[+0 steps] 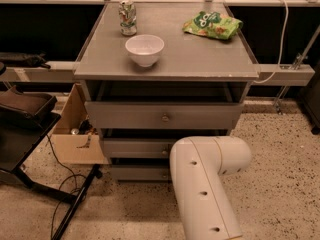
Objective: Open bottom drawer
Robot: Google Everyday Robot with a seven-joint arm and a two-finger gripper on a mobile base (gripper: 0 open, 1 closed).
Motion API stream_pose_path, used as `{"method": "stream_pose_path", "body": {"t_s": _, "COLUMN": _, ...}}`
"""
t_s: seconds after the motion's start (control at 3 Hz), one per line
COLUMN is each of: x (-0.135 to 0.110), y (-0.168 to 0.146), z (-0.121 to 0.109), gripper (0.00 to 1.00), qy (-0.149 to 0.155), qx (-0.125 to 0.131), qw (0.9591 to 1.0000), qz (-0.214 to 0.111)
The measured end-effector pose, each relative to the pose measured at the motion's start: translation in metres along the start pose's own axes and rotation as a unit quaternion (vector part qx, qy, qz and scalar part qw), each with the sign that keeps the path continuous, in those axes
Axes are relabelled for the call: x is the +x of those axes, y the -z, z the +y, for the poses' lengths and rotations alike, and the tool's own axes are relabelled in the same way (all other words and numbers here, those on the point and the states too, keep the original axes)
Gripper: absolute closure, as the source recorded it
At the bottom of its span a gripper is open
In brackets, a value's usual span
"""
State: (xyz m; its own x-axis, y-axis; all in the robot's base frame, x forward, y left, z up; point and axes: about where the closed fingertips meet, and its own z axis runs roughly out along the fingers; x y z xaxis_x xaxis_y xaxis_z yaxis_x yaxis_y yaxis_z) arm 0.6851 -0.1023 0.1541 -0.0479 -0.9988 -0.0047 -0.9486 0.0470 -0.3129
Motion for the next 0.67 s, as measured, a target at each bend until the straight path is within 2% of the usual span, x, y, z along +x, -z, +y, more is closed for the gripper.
{"method": "stream_pose_path", "body": {"t_s": 0.33, "x": 0.005, "y": 0.023, "z": 0.011, "gripper": 0.65, "qy": 0.011, "qx": -0.020, "qw": 0.9995, "qz": 0.022}}
{"method": "stream_pose_path", "body": {"t_s": 0.67, "x": 0.018, "y": 0.051, "z": 0.035, "gripper": 0.88, "qy": 0.014, "qx": -0.052, "qw": 0.9976, "qz": 0.044}}
